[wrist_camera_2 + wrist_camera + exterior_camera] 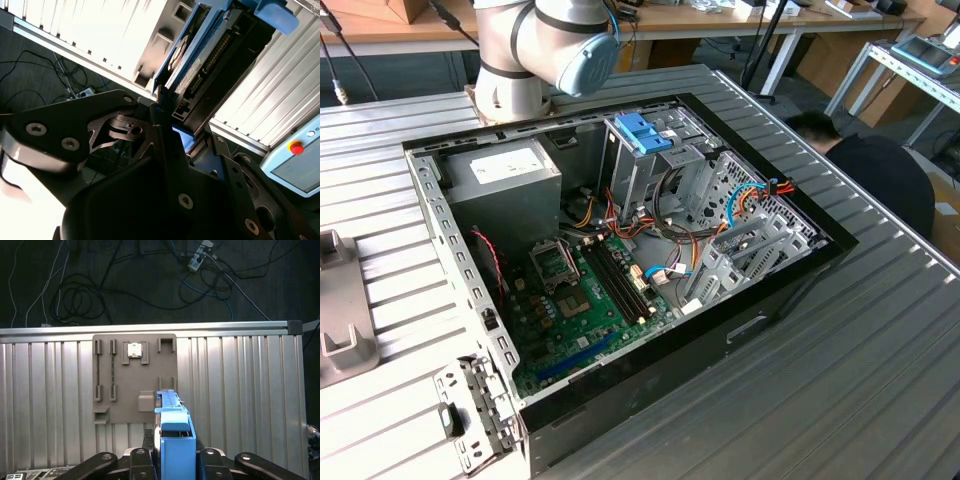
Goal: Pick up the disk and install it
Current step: 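Pick up the disk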
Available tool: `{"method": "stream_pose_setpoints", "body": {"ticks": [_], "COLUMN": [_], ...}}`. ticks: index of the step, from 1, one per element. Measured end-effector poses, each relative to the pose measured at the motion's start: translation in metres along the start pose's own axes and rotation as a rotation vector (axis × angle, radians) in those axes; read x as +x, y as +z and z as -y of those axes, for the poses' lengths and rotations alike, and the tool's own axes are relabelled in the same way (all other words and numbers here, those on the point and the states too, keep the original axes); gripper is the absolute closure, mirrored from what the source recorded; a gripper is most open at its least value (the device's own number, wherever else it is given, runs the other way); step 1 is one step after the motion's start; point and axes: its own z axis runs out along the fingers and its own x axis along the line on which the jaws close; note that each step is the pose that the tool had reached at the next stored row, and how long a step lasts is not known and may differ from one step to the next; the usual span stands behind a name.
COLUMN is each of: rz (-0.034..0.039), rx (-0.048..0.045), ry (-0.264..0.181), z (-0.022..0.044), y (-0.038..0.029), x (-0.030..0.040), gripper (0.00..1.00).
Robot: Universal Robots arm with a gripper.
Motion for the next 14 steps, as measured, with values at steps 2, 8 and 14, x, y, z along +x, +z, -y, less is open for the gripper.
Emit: {"method": "stream_pose_setpoints", "body": {"ticks": [2,8,14], "rz": [0.0000,0.0000,0.0000], "rx": [0.0000,0.0000,0.0000], "ry": [0.000,0.000,0.000], "z": [0.0015,0.0067,0.0105], "y": [-0.0001,-0.0003,-0.0004], "x": [-0.0001,-0.0003,-0.0004], "gripper": [0.63,0.63,0.63]}}
